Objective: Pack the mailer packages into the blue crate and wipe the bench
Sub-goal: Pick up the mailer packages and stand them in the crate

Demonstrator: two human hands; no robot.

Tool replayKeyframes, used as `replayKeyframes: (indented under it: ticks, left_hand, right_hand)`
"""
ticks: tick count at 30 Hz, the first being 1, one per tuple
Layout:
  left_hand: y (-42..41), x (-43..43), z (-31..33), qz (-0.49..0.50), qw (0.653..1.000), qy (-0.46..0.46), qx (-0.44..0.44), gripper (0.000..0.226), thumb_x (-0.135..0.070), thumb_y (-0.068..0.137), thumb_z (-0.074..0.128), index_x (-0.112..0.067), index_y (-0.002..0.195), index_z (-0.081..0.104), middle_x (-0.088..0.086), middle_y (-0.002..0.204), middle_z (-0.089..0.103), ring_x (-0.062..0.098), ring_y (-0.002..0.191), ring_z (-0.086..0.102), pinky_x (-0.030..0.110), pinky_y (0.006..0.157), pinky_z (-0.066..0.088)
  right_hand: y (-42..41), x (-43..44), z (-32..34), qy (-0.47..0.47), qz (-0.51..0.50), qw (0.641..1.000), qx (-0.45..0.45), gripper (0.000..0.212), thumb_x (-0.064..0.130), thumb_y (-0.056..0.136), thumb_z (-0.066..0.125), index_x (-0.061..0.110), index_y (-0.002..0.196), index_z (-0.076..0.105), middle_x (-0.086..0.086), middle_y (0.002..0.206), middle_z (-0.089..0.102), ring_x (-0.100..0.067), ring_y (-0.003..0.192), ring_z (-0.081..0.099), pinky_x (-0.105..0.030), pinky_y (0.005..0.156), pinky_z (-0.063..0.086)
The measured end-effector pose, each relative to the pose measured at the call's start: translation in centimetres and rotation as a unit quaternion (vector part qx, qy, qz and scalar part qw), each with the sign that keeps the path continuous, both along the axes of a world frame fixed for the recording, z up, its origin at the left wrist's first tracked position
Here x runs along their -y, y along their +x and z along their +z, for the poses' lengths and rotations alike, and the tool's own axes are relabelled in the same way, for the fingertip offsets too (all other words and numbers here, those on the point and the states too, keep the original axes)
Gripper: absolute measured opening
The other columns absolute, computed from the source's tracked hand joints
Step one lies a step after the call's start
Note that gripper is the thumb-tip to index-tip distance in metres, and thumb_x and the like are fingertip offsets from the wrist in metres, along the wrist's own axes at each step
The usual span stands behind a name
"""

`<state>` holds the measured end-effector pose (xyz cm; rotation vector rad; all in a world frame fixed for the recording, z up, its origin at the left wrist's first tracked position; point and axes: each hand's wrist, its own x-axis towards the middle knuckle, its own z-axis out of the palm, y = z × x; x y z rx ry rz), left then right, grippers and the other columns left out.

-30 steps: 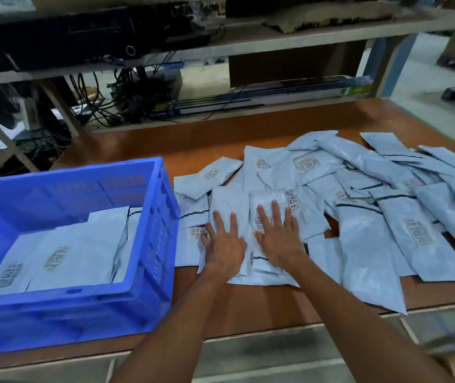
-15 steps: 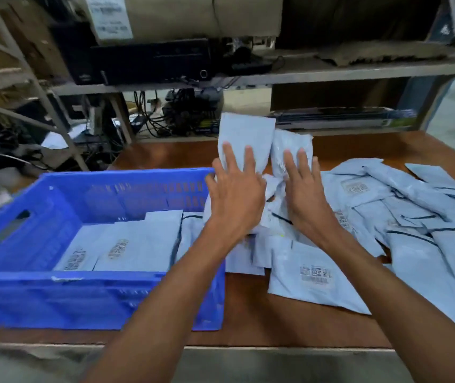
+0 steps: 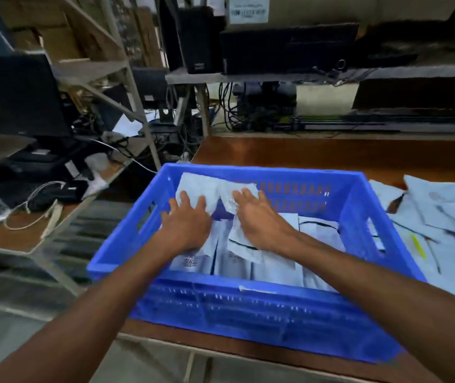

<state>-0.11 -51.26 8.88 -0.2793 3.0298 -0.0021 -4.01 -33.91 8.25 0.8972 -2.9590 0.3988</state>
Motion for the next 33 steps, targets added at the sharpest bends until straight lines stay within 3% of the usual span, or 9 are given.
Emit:
replayKeyframes:
  ticks: [4, 6, 9, 12, 15, 21, 26, 29, 33]
  left_hand:
    - [-2.5, 2.1, -2.0, 0.019, 0.992, 0.043, 0.118, 0.057, -0.031, 0.1, 0.029, -0.02, 0.156, 0.019, 0.018, 0.162, 0.0, 0.053, 0.144, -0.001, 0.071, 0.109, 0.019]
    - [-3.8, 2.7, -2.7, 0.011, 0.981, 0.031, 0.193, 0.059, -0.021, 0.099, 0.027, -0.021, 0.157, 0.014, 0.017, 0.163, -0.009, 0.059, 0.141, -0.006, 0.071, 0.109, 0.017]
    - [-4.2, 2.8, -2.1, -0.045, 0.949, -0.047, 0.309, 0.053, -0.028, 0.108, 0.021, -0.02, 0.158, 0.003, 0.015, 0.162, -0.016, 0.048, 0.147, -0.003, 0.053, 0.119, 0.014]
    - [-3.8, 3.1, -1.7, -0.133, 0.907, -0.1, 0.387, 0.074, -0.051, 0.104, 0.03, -0.014, 0.157, -0.007, 0.009, 0.165, 0.003, 0.033, 0.146, 0.024, 0.037, 0.114, 0.025]
    - [-4.0, 3.3, -2.5, -0.15, 0.896, -0.119, 0.401, 0.083, -0.056, 0.1, 0.035, -0.014, 0.157, -0.009, 0.01, 0.162, 0.022, 0.034, 0.137, 0.038, 0.037, 0.112, 0.033]
    - [-4.8, 3.6, -1.8, -0.163, 0.918, -0.157, 0.327, 0.082, -0.053, 0.094, 0.048, -0.024, 0.158, 0.007, 0.013, 0.16, 0.024, 0.035, 0.139, 0.037, 0.045, 0.111, 0.036]
    - [-6.7, -0.5, 2.1, -0.19, 0.981, -0.013, 0.02, 0.053, -0.047, 0.093, 0.051, -0.023, 0.139, 0.044, 0.01, 0.139, 0.051, 0.035, 0.124, 0.05, 0.048, 0.097, 0.047]
    - [-7.0, -7.5, 5.2, -0.22, 0.965, 0.063, -0.124, 0.05, -0.041, 0.093, 0.054, -0.018, 0.137, 0.047, 0.014, 0.129, 0.054, 0.04, 0.116, 0.051, 0.049, 0.094, 0.047]
    - [-6.0, -20.2, 6.7, -0.293, 0.932, 0.125, -0.174, 0.047, -0.041, 0.091, 0.056, -0.018, 0.132, 0.052, 0.014, 0.126, 0.057, 0.04, 0.113, 0.054, 0.051, 0.094, 0.047]
  right_hand:
    - [-0.7, 3.8, -2.1, 0.035, -0.061, 0.994, 0.079, 0.059, 0.011, 0.092, 0.042, 0.012, 0.148, 0.022, -0.009, 0.152, 0.023, -0.046, 0.144, 0.013, -0.057, 0.113, 0.026]
    - [-1.0, 4.8, -3.1, 0.063, -0.075, 0.987, 0.125, 0.057, 0.029, 0.097, 0.041, 0.01, 0.147, 0.022, -0.011, 0.153, 0.02, -0.046, 0.145, 0.007, -0.057, 0.113, 0.024]
    - [-1.2, 5.4, -5.2, 0.167, -0.054, 0.954, 0.242, 0.086, 0.054, 0.095, 0.038, 0.011, 0.155, -0.006, -0.012, 0.162, -0.015, -0.042, 0.147, -0.015, -0.057, 0.119, 0.006]
    - [-0.8, 5.6, -6.5, 0.233, -0.051, 0.93, 0.279, 0.103, 0.049, 0.09, 0.052, 0.013, 0.152, -0.022, -0.015, 0.157, -0.03, -0.043, 0.147, -0.013, -0.055, 0.119, 0.011]
    - [-0.8, 5.8, -6.7, 0.238, -0.066, 0.926, 0.287, 0.107, 0.05, 0.09, 0.055, 0.013, 0.151, -0.025, -0.017, 0.157, -0.03, -0.042, 0.148, -0.01, -0.053, 0.119, 0.014]
    - [-0.6, 5.4, -4.9, 0.241, -0.078, 0.932, 0.258, 0.102, 0.052, 0.092, 0.053, 0.01, 0.154, -0.016, -0.023, 0.159, -0.019, -0.045, 0.147, -0.01, -0.055, 0.119, 0.012]
    - [-2.6, 0.4, 3.7, 0.015, -0.082, 0.995, 0.057, 0.051, 0.031, 0.093, 0.054, 0.009, 0.138, 0.046, -0.019, 0.143, 0.042, -0.037, 0.131, 0.043, -0.042, 0.105, 0.039]
    - [-3.3, -7.1, 8.1, -0.101, -0.122, 0.986, -0.043, 0.046, 0.024, 0.088, 0.057, 0.012, 0.132, 0.055, -0.009, 0.135, 0.057, -0.029, 0.122, 0.055, -0.039, 0.101, 0.045]
    - [-2.5, -20.4, 10.6, -0.169, -0.203, 0.956, -0.127, 0.04, 0.031, 0.081, 0.051, 0.02, 0.117, 0.064, -0.006, 0.111, 0.07, -0.026, 0.102, 0.065, -0.04, 0.09, 0.052]
